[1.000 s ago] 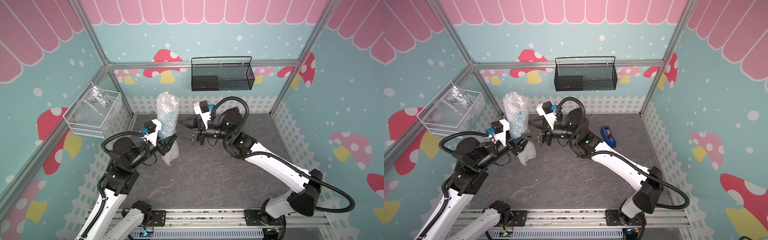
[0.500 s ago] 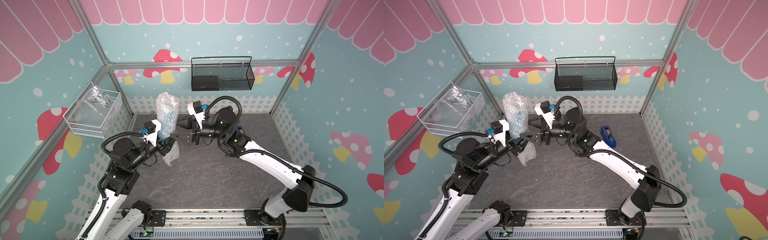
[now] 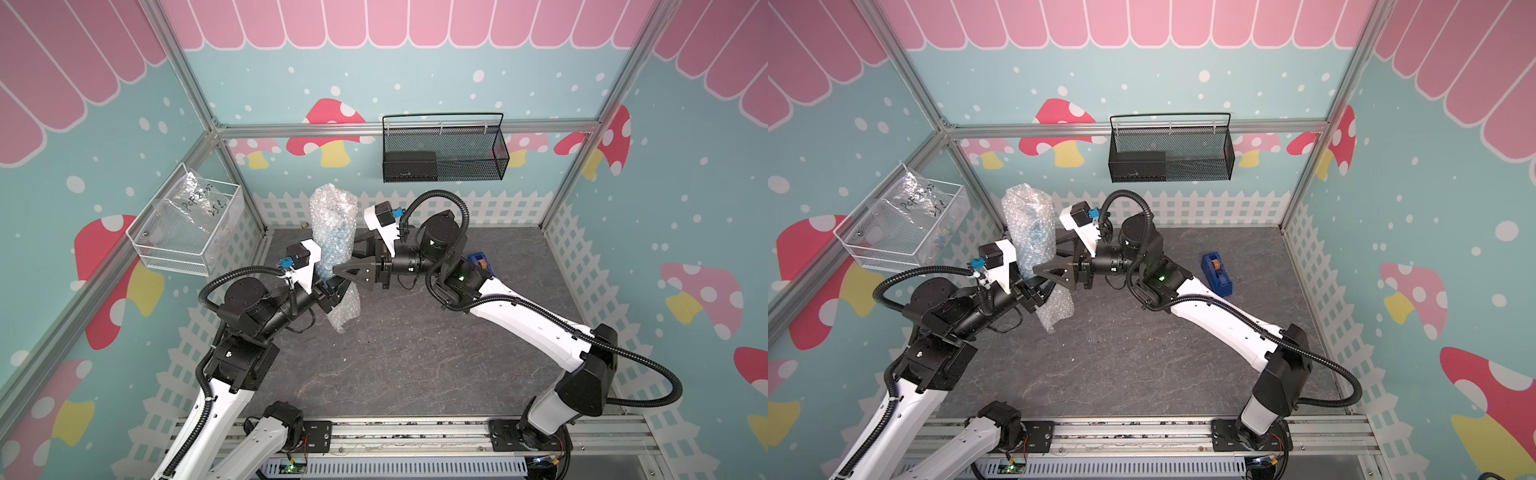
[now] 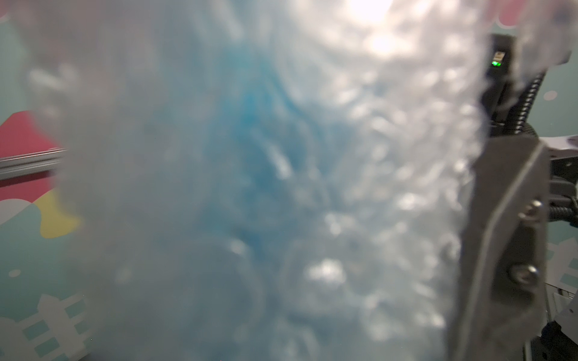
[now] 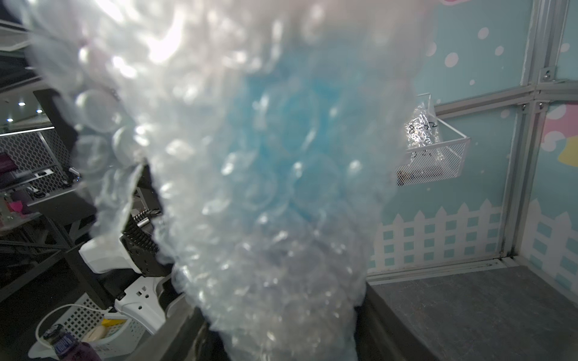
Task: Wrap wine bottles in bubble wrap
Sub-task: Stick the tape on the bubble wrap.
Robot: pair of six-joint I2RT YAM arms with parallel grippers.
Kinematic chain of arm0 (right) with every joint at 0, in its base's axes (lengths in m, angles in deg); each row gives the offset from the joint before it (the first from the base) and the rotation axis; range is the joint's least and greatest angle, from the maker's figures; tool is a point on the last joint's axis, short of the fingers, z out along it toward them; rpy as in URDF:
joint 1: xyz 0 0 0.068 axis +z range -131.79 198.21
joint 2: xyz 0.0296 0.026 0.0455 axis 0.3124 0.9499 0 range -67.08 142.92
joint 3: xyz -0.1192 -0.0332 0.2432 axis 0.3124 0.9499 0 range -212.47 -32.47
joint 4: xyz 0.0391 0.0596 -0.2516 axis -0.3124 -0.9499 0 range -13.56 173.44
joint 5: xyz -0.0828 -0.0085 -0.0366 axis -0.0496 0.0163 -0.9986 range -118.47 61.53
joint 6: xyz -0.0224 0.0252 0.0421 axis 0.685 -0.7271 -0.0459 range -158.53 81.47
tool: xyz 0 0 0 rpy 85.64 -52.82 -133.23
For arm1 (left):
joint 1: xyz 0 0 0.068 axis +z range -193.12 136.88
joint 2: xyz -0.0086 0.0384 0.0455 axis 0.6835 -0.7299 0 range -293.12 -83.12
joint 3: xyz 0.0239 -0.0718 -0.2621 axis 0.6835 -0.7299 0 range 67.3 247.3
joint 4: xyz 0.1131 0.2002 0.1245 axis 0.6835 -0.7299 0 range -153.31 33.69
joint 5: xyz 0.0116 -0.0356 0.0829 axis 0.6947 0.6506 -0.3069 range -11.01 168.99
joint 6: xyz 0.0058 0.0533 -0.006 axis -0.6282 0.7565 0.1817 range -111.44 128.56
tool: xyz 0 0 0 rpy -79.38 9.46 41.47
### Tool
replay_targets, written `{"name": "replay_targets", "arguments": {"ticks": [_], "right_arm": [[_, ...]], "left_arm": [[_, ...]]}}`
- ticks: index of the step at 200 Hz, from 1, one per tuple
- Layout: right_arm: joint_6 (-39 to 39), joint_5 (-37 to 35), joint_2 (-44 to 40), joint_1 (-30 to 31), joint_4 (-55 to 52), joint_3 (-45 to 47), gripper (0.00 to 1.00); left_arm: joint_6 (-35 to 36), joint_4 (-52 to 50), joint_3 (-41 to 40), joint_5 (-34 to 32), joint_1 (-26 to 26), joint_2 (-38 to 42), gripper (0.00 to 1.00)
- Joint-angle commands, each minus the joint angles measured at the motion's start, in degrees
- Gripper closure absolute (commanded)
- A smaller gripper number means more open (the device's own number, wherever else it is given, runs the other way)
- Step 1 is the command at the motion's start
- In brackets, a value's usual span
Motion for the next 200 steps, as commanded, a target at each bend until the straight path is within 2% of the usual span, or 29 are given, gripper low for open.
{"name": "replay_targets", "arguments": {"ticks": [1,9,13,20,25,42,69,82,90,107,116,122,126,131,135,146,150,159,165,170,180,200], "right_arm": [[-0.9,1.2,1.5,0.4,1.2,-2.1,0.67],[-0.9,1.4,1.5,0.4,1.2,-2.2,0.68],[-1.1,1.6,1.7,0.4,1.4,-2.3,0.64],[-1.2,2.3,1.7,0.3,1.9,-2.1,0.43],[-1.3,2.7,1.6,0.4,2.4,-1.9,0.34],[-1.6,3.4,1.7,0.4,3.7,-1.6,0.27],[-1.6,5.5,2.3,0.5,4.7,-2.1,0.23],[-1.6,5.5,2.7,0.6,4.7,-2.5,0.25],[-1.6,5.6,3.0,0.6,4.7,-2.8,0.34],[-1.7,5.8,3.3,0.6,4.5,-3.1,0.66],[-1.7,6.1,3.4,0.6,4.5,-3.1,0.71],[-1.8,6.3,3.4,0.6,4.6,-3.0,0.68],[-1.8,6.4,3.4,0.6,4.5,-3.0,0.6],[-1.7,6.6,3.3,0.6,4.6,-2.9,0.45],[-1.6,6.7,3.2,0.6,4.8,-2.7,0.39],[-1.4,6.3,2.7,0.6,5.2,-2.2,0.4],[-1.3,6.1,2.5,0.6,5.0,-2.0,0.44],[-1.0,6.0,2.2,0.6,5.0,-1.7,0.6],[-0.9,6.1,2.1,0.6,5.0,-1.6,0.62],[-0.9,6.2,2.0,0.6,5.1,-1.5,0.57],[-1.0,6.6,1.8,0.6,5.5,-1.0,0.34],[-0.8,6.8,0.7,0.5,6.3,0.4,0.31]], "left_arm": [[-0.6,6.4,0.2,2.0,-0.4,1.7,1.0],[-0.6,6.5,0.1,2.0,-0.4,1.9,1.0],[-0.6,6.4,0.0,2.0,-0.4,2.0,1.0],[-0.5,6.3,-0.1,1.7,-0.5,2.1,1.0],[-0.4,6.2,-0.2,1.6,-0.4,2.3,1.0],[-0.1,5.9,-0.2,1.7,-0.4,2.4,1.0],[-0.2,5.8,-0.3,1.7,-0.4,2.5,1.0],[-0.2,5.8,-0.3,2.1,-0.5,2.6,1.0],[-0.2,5.7,-0.2,2.2,-0.4,2.7,1.0],[-0.2,5.5,-0.2,2.3,-0.5,2.7,1.0],[-0.1,5.2,-0.2,2.3,-0.6,2.7,1.0],[-0.1,5.2,-0.2,2.2,-0.5,2.7,1.0],[-0.1,5.1,-0.2,2.2,-0.6,2.7,1.0],[-0.2,5.1,-0.2,2.2,-0.6,2.7,1.0],[-0.2,5.0,-0.2,2.2,-0.6,2.7,1.0],[-0.3,5.0,-0.2,2.4,-0.6,2.6,1.0],[-0.3,5.1,-0.2,2.5,-0.6,2.6,1.0],[-0.4,5.1,-0.2,2.5,-0.5,2.6,1.0],[-0.4,5.2,-0.2,2.4,-0.6,2.6,1.0],[-0.5,5.3,-0.2,2.4,-0.6,2.5,1.0],[-0.5,5.3,-0.2,2.4,-0.6,2.4,1.0],[-0.5,5.3,-0.2,2.2,-0.6,2.5,1.0]]}}
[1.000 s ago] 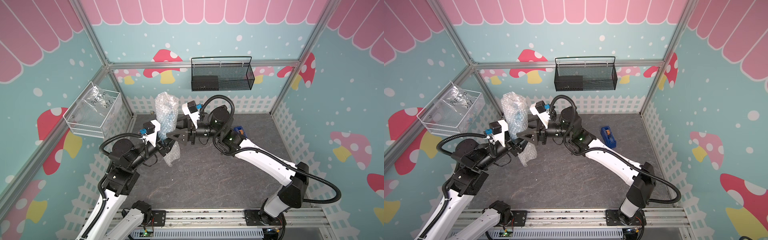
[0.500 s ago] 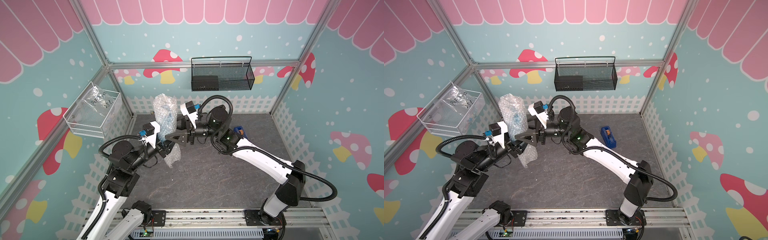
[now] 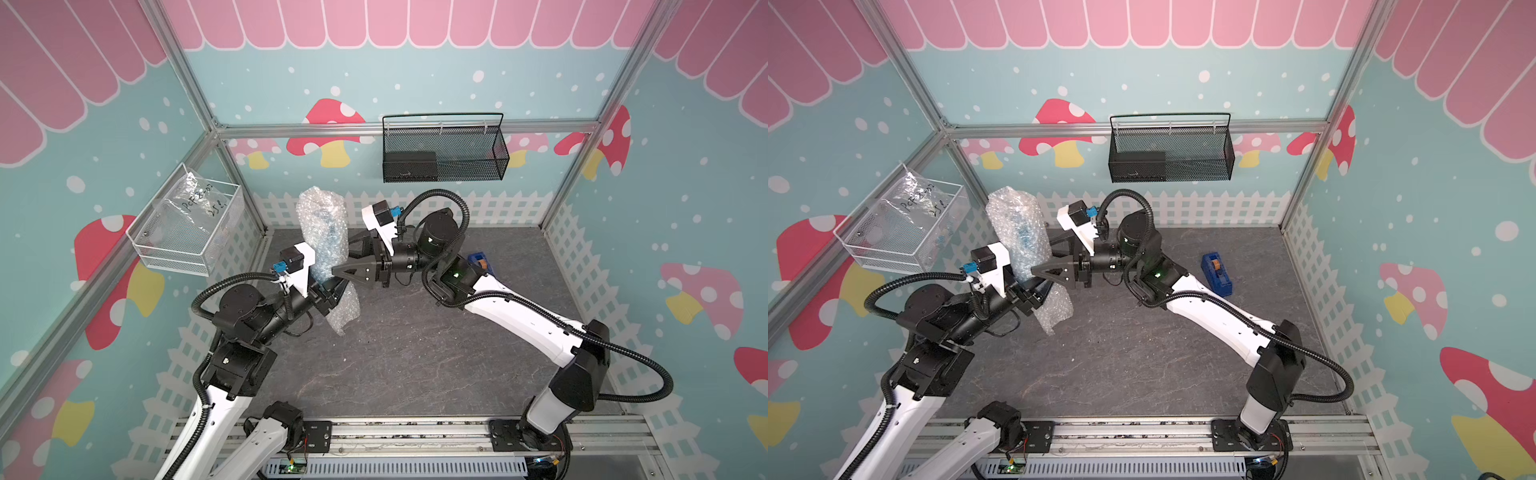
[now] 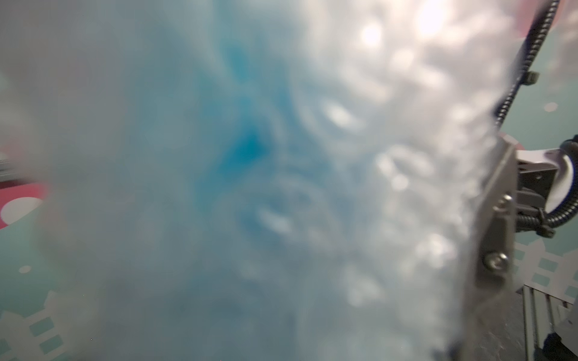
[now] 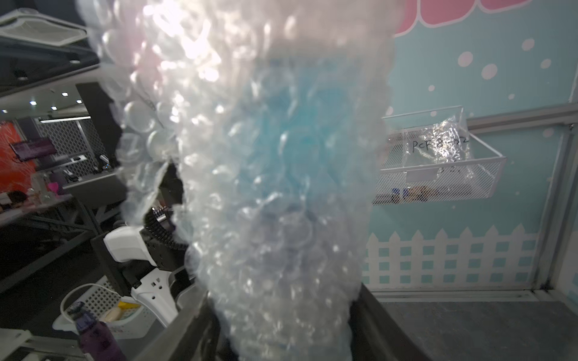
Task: Wrap wine bottles in bubble wrap
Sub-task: Stick the tape on the bubble wrap.
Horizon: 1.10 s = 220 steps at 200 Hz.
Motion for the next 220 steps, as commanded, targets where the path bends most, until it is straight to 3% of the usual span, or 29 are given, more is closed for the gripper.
{"name": "replay_targets", "arguments": {"ticks": [1,27,51,66,79,88,100,131,143,155,169,188,203,220], "right_arm": [[0.2,1.2,-1.5,0.6,1.9,1.7,0.31],[0.9,0.5,-3.5,0.3,2.0,4.1,0.32],[0.9,0.6,-4.3,0.2,1.7,4.5,0.42],[0.8,0.6,-4.4,0.2,1.7,4.6,0.54],[0.7,0.9,-4.5,0.2,1.7,4.7,0.51],[0.7,1.4,-4.7,0.2,1.7,4.9,0.39],[1.2,1.8,-5.3,0.2,1.6,5.5,0.33],[1.5,1.7,-6.5,-0.2,1.6,7.0,0.32],[1.4,1.6,-6.7,-0.3,1.6,7.3,0.35],[1.5,2.0,-7.0,-0.3,1.7,7.5,0.51],[1.5,1.7,-7.3,-0.4,1.8,7.8,0.58],[1.4,1.5,-7.9,-0.4,2.3,8.8,0.59],[1.6,1.3,-8.2,-0.4,2.6,9.2,0.69],[1.5,1.7,-8.3,-0.4,3.0,9.4,0.64]], "left_arm": [[0.6,4.7,1.1,2.4,-0.4,0.7,1.0],[0.7,4.8,1.0,2.0,-0.3,0.7,1.0],[0.6,5.1,0.9,2.0,-0.3,0.6,1.0],[0.5,5.2,0.9,2.1,-0.4,0.4,1.0],[0.4,5.3,0.9,2.1,-0.3,0.3,1.0],[0.4,5.2,0.8,2.0,-0.4,0.4,1.0],[0.4,5.2,0.8,1.8,-0.3,0.4,1.0],[0.2,5.3,0.9,1.8,-0.4,0.3,1.0],[0.1,5.3,1.0,1.9,-0.3,0.3,1.0],[-0.1,5.3,1.0,1.8,-0.4,0.1,1.0],[-0.3,5.5,0.9,2.1,-0.3,0.0,1.0],[-0.3,5.5,0.9,2.2,-0.4,-0.3,1.0],[-0.4,5.6,0.9,2.4,-0.3,-0.3,1.0],[-0.6,5.5,0.8,2.5,-0.4,-0.4,1.0]]}}
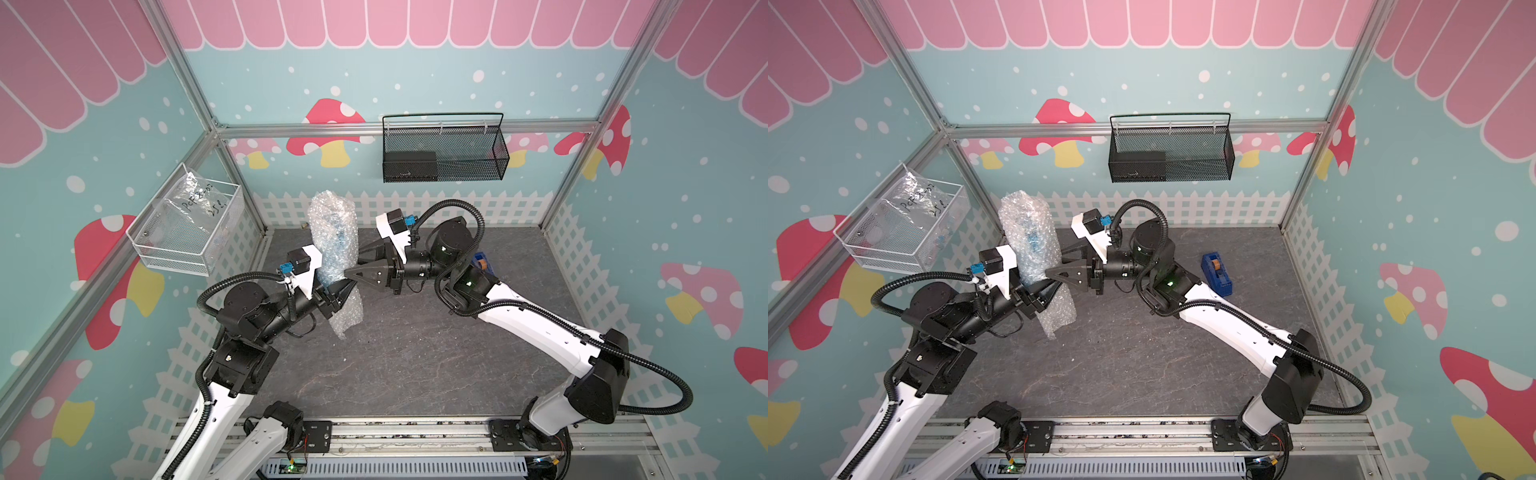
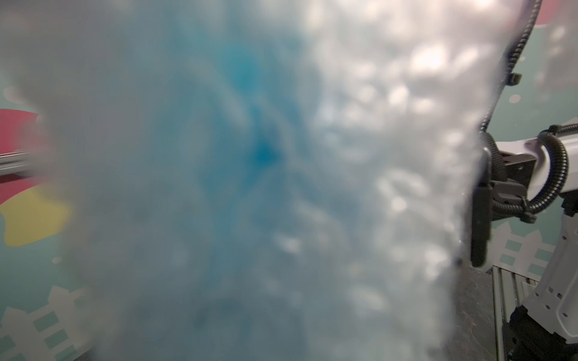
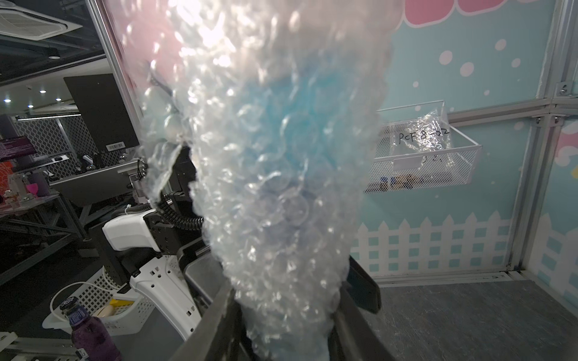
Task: Wrap wine bottles in bubble wrap
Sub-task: Stick the tape on the bubble wrap.
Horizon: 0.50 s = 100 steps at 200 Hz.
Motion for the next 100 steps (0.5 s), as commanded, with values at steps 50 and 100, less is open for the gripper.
{"name": "replay_targets", "arguments": {"ticks": [50,100], "right_arm": [[0.5,2.0,-3.1,0.3,2.8,2.7,0.33],[7.1,-20.1,-21.2,-10.9,-8.9,13.1,0.01]], "left_arm": [[-0.7,5.7,1.0,-0.4,0.0,-0.5,1.0],[-1.8,-1.6,3.7,1.1,-0.2,-6.0,1.0]]}}
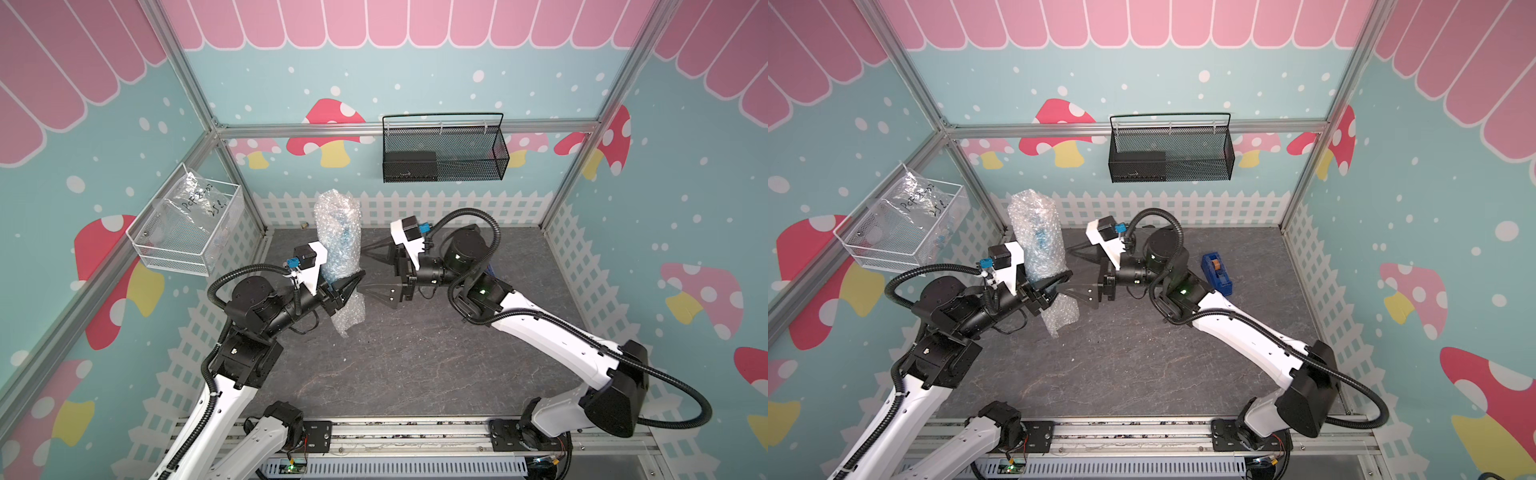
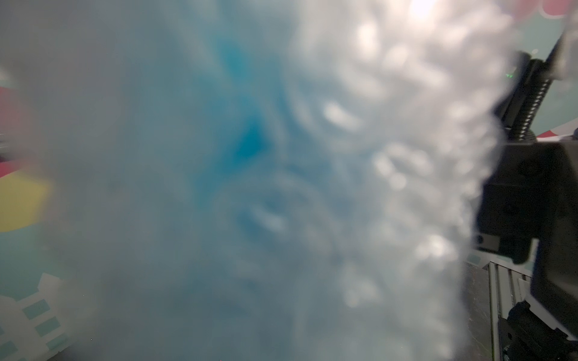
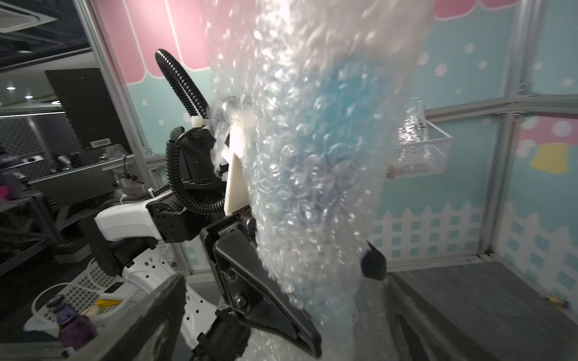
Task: Wrap wine bottles in bubble wrap
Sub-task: Stick the tape on the bubble wrap, then place the bubble wrap at the center of the board.
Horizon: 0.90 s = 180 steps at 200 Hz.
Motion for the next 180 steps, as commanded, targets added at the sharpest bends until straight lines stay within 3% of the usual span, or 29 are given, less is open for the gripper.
{"name": "replay_targets", "arguments": {"ticks": [1,27,52,64,80,113,154,169,180], "right_arm": [[4.2,-14.6,-11.0,-6.7,-6.4,3.2,0.0],[9.2,-31.2,-19.8,-11.5,-17.2,5.8,0.0],[12.2,-46.4,-20.3,-13.6,-31.2,1.5,0.01],[12.3,-50.0,-20.9,-14.9,-33.3,1.8,0.01],[11.4,-49.3,-21.9,-17.9,-33.4,4.0,0.01],[7.6,-39.2,-19.9,-26.0,-34.5,6.8,0.01],[8.5,-33.8,-15.6,-29.4,-33.8,9.1,0.0],[9.5,-33.6,-15.1,-30.2,-33.5,8.9,0.0],[10.2,-33.6,-14.9,-30.8,-33.3,8.7,0.0]], "left_arm": [[-1.3,-0.9,3.7,1.0,-0.1,-2.8,1.0],[-2.7,-8.4,6.1,3.0,-1.8,-10.5,1.0],[-5.7,-14.1,8.4,3.4,-5.8,-21.1,1.0],[-7.5,-13.3,7.9,2.1,-7.5,-25.8,1.0],[-10.6,-10.0,6.8,0.0,-9.1,-31.4,1.0],[-13.9,-8.9,8.9,-5.4,-11.6,-43.3,1.0],[-19.9,-5.9,10.7,-6.8,-12.5,-56.7,0.98],[-21.7,-5.5,11.3,-6.0,-12.5,-60.4,0.87],[-22.1,-5.1,11.5,-5.3,-12.6,-62.5,0.74]]}}
